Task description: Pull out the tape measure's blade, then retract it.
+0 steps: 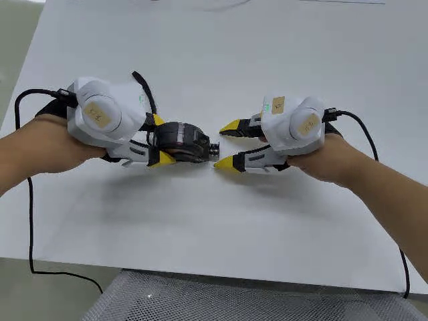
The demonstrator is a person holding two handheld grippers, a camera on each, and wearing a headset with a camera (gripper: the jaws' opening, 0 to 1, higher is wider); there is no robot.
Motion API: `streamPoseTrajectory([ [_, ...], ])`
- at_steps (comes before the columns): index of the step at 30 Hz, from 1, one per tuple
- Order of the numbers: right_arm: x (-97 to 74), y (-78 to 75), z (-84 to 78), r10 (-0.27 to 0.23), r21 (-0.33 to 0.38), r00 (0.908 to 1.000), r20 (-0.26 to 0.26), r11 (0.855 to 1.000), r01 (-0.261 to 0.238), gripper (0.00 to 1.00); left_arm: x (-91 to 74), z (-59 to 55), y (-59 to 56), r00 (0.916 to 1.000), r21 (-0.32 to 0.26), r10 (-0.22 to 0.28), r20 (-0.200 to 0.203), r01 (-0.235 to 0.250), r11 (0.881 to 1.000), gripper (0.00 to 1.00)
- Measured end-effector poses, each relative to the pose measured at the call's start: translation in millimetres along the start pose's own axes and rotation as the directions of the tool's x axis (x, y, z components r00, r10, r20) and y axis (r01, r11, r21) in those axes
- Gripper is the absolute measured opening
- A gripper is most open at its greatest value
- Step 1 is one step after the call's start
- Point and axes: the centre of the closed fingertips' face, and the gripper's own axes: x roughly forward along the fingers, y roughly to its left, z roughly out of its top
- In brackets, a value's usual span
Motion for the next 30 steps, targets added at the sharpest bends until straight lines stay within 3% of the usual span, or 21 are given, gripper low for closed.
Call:
streamPoseTrajectory([
  [17, 7.6, 4.3, 3.5, 0.031, -0.063, 0.9995, 0.009, 0.998, -0.031, 0.13, 0.7, -0.1, 0.5, 1.0, 0.0, -0.003, 0.003, 0.002, 1.0, 0.28],
  [30, 7.9, 5.1, 2.9, 0.013, -0.046, 0.9999, 0.009, 0.999, -0.013, 0.11, 0.5, -0.3, 0.4, 1.0, 0.033, 0.003, -0.001, -0.003, 0.999, 0.28],
])
